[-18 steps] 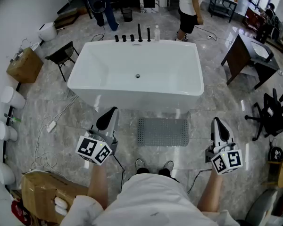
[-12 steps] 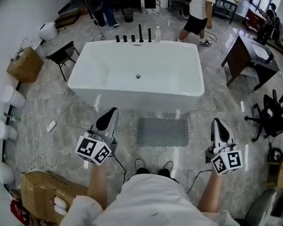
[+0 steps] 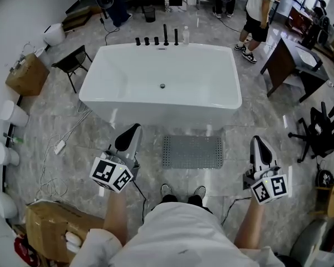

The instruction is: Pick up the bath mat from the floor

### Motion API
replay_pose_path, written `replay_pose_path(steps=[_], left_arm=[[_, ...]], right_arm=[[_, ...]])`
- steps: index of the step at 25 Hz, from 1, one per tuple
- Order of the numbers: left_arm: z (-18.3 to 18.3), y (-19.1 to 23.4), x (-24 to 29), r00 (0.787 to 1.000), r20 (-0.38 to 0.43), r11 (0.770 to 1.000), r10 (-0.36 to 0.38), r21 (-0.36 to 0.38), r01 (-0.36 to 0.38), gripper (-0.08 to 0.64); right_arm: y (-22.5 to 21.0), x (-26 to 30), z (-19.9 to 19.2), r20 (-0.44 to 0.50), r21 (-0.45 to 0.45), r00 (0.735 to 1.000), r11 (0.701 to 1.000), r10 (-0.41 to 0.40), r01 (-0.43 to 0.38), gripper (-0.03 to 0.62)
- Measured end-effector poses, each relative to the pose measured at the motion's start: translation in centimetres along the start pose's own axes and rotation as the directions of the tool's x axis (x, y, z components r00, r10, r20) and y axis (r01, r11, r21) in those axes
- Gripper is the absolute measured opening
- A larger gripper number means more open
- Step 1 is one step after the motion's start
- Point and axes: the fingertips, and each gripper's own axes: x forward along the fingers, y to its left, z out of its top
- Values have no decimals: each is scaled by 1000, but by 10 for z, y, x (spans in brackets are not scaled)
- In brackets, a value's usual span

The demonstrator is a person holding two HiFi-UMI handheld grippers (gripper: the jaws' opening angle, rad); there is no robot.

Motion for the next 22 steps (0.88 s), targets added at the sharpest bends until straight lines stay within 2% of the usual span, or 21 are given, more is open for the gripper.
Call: replay_pose_path(steps=[9,16,22], left_arm=[[-15,22,-15,999,-34,1000,-28,-11,27,12],[-41,36,-21,993,-92,997,-68,-29,66,14],[-70,39,-12,984,-147,994,-98,-56,91,14]], right_arm=[[24,3,-20,-57,-4,997,999,-43,43,9],[47,6,-50,-136,-2,988,997,-73,74,9],[41,3,-78,-221,-17,962,987,-159,159,9]])
